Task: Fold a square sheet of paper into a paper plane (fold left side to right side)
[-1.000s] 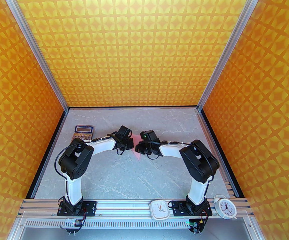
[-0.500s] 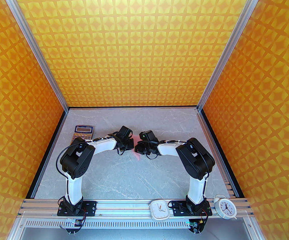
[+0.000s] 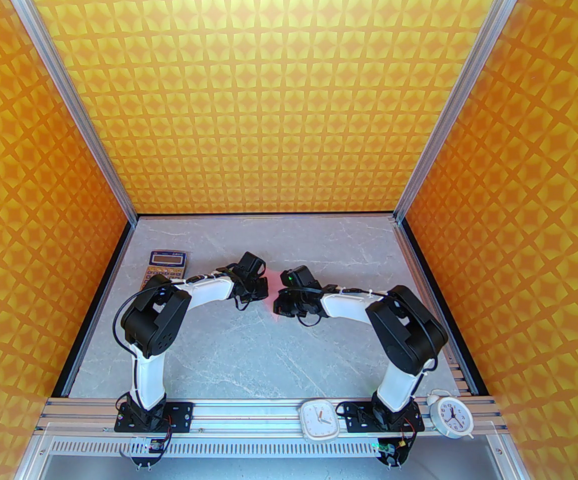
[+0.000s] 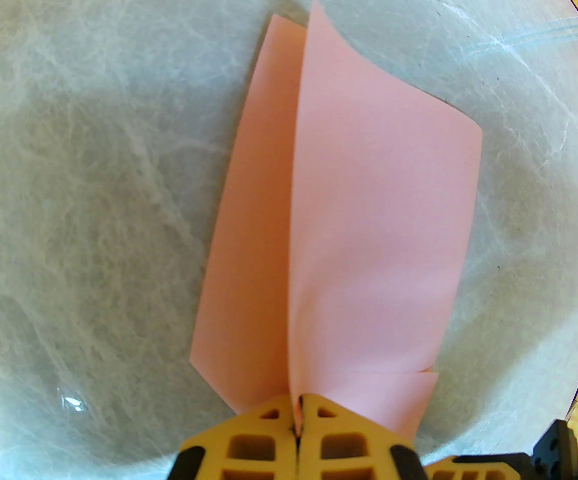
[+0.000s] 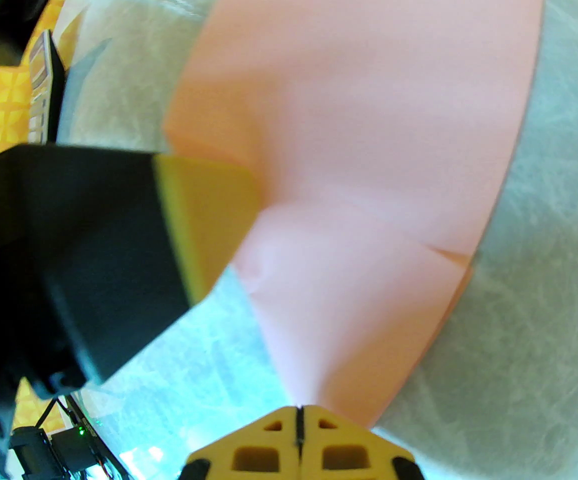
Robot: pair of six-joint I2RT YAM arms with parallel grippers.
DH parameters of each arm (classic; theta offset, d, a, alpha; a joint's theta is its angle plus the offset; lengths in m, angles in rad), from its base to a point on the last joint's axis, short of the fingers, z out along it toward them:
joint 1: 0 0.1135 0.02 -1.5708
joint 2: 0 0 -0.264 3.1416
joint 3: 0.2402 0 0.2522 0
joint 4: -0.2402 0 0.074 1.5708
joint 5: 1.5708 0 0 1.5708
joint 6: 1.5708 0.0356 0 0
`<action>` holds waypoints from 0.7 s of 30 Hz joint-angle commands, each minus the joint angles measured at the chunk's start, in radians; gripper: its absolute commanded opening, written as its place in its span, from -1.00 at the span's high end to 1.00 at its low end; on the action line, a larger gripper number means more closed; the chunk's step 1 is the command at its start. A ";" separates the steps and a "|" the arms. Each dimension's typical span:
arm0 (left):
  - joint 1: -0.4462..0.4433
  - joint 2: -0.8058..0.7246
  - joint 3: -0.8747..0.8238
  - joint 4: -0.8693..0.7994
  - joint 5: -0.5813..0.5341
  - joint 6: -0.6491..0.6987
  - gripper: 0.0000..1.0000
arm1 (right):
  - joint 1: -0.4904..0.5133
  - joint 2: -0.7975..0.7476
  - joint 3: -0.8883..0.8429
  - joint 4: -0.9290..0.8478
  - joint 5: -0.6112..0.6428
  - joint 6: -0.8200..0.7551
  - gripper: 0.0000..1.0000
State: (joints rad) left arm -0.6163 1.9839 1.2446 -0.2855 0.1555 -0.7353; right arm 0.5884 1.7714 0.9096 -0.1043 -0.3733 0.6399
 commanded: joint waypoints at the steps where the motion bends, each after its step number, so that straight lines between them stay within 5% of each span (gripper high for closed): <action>1: -0.004 0.019 0.022 -0.010 -0.004 -0.009 1.00 | 0.013 -0.007 0.023 -0.030 -0.003 -0.023 1.00; 21: -0.002 0.041 0.062 -0.065 -0.012 -0.017 1.00 | 0.016 -0.008 -0.056 -0.132 0.053 -0.080 1.00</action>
State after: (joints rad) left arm -0.6178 2.0083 1.2812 -0.3325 0.1574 -0.7399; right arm 0.5983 1.7798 0.8906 -0.1463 -0.3531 0.5873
